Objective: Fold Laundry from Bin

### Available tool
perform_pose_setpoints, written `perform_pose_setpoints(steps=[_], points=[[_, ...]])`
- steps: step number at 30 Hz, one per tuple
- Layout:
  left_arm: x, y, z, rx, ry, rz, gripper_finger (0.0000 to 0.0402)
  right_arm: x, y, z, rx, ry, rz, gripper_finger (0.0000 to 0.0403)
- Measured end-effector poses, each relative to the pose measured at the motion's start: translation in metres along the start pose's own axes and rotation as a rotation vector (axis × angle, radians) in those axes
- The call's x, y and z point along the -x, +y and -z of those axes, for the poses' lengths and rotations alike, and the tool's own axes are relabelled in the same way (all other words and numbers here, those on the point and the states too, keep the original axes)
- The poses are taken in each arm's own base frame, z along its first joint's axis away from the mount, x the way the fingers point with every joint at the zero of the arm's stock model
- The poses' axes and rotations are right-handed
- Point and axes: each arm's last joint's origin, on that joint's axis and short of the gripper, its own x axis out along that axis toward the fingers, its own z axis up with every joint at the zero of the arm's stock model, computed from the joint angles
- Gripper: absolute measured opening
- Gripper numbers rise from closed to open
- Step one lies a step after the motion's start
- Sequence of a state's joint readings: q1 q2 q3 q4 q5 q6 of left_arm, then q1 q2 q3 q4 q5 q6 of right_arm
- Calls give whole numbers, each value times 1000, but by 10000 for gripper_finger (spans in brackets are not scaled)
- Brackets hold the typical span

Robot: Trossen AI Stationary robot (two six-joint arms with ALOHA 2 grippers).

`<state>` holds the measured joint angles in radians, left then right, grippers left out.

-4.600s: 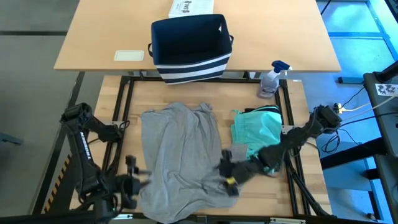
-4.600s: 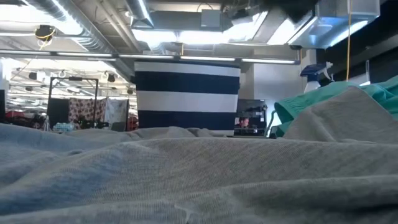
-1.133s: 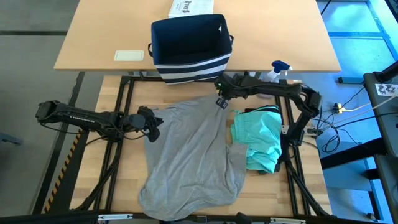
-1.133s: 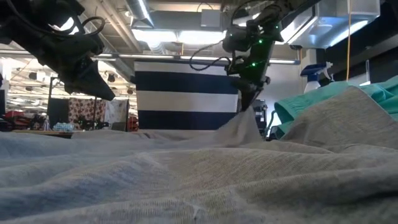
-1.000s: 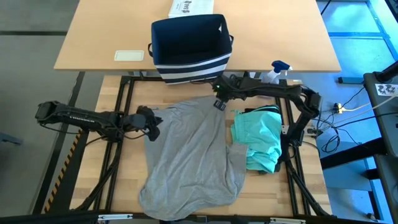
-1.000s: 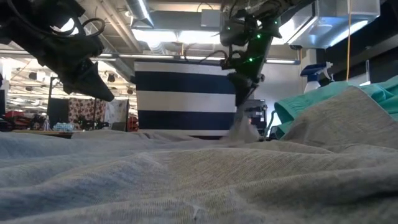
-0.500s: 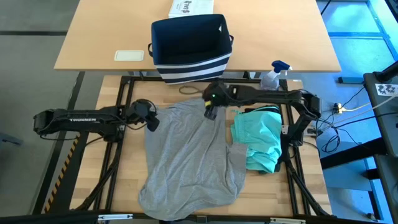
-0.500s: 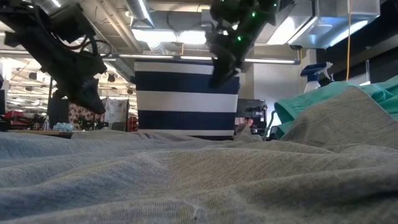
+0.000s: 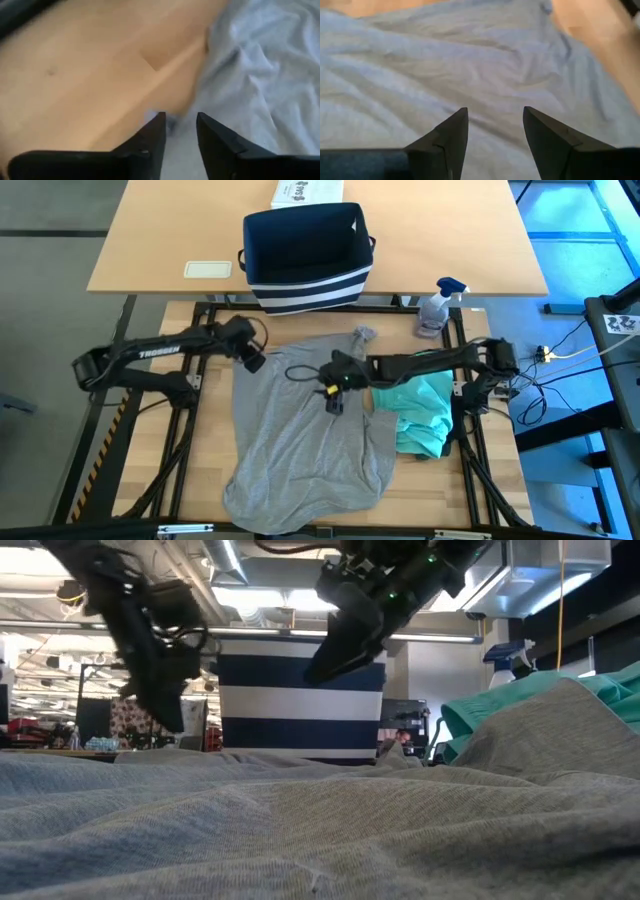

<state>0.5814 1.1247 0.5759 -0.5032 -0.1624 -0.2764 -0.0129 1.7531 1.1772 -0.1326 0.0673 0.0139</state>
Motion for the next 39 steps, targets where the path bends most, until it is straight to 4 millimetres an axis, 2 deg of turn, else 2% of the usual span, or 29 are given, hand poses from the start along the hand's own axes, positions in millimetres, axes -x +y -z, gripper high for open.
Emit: perform_pose_setpoints(steps=[3, 6, 10, 15, 23, 27, 32, 36, 39], points=[[-2, 7, -20, -21, 36, -31, 134, -1, 11, 3, 13, -16, -22, 188], [-9, 15, -30, -34, 136, -18, 156, 0, 20, 2, 27, -39, -33, 188], [-27, 27, -28, -35, 300, 16, 164, 0, 26, 4, 38, -37, -35, 188], [-46, 36, -23, -12, 397, 79, 163, 0, 29, 4, 43, -40, -34, 188], [-52, 36, -21, -66, 430, 109, 160, 0, 29, 4, 43, -40, -32, 188], [-53, 36, -22, -95, 412, 114, 120, 0, 29, 4, 43, -41, -31, 188], [-55, 35, -27, -99, 365, 124, 18, 0, 29, 4, 43, -41, -31, 188], [-50, 36, -30, -119, 339, 67, 4, 0, 29, 4, 43, -41, -31, 188], [-38, 37, -36, -131, 295, -10, 3, 0, 29, 4, 43, -41, -31, 188]])
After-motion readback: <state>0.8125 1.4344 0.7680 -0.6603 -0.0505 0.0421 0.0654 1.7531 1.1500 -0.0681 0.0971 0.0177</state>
